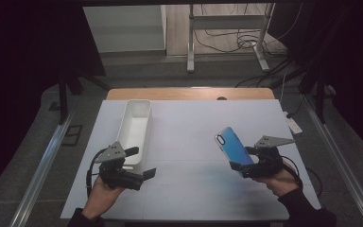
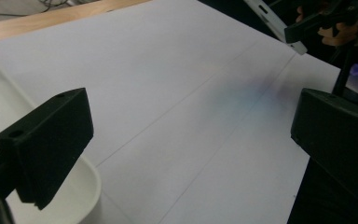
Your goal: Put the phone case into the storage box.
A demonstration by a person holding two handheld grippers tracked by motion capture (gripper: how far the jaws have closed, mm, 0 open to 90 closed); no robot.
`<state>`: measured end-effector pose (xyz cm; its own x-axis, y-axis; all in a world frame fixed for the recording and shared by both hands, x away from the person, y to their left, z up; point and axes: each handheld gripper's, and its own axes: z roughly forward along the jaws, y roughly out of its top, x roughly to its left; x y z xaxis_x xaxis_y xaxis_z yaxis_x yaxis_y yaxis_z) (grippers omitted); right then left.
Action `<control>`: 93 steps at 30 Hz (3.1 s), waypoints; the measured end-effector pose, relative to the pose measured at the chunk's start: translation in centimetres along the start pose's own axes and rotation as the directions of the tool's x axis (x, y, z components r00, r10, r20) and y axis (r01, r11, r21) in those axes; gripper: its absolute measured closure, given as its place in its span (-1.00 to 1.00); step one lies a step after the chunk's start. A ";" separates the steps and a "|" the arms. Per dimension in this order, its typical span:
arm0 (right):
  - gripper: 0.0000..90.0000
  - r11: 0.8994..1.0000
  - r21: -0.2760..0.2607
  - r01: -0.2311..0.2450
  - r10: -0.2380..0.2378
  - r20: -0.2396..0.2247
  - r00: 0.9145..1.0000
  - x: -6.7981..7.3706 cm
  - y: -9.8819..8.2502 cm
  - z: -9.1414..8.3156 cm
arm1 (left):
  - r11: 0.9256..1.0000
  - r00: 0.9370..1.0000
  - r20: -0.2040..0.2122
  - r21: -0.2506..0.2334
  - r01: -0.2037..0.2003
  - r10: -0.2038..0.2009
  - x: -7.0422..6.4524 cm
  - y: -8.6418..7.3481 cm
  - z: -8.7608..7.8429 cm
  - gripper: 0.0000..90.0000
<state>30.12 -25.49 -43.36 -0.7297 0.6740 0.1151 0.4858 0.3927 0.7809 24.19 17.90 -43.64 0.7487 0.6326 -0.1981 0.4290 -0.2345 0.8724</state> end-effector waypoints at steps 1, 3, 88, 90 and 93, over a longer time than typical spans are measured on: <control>-0.63 1.000 -0.006 0.001 -0.001 -0.004 1.000 0.1 0.0 0.0 | 1.000 1.000 0.007 -0.001 -0.002 0.002 0.0 0.1 0.2 -1.00; -0.63 1.000 -0.014 0.002 -0.003 -0.015 1.000 0.3 0.2 -0.1 | 1.000 1.000 0.027 -0.001 -0.013 0.013 -0.1 0.3 0.6 -1.00; -0.63 0.992 -0.098 0.083 -0.103 -0.214 0.972 6.0 2.2 1.5 | 0.997 0.870 0.489 -0.001 -0.072 0.063 -2.7 4.9 9.0 0.23; -0.63 0.992 -0.098 0.083 -0.103 -0.217 0.971 6.0 2.2 1.5 | 0.998 0.868 0.494 -0.006 -0.061 0.056 -2.6 4.9 9.0 0.31; -0.63 0.992 -0.097 0.084 -0.104 -0.220 0.970 6.0 2.1 1.5 | 0.998 0.858 0.511 -0.010 -0.056 0.053 -2.4 4.9 9.0 0.44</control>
<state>27.48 -19.69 -41.90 -0.8642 0.4751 0.1656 0.3737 0.3857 0.8436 29.03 8.59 -42.93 0.9232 0.1530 -0.3525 0.3818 -0.2620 0.8863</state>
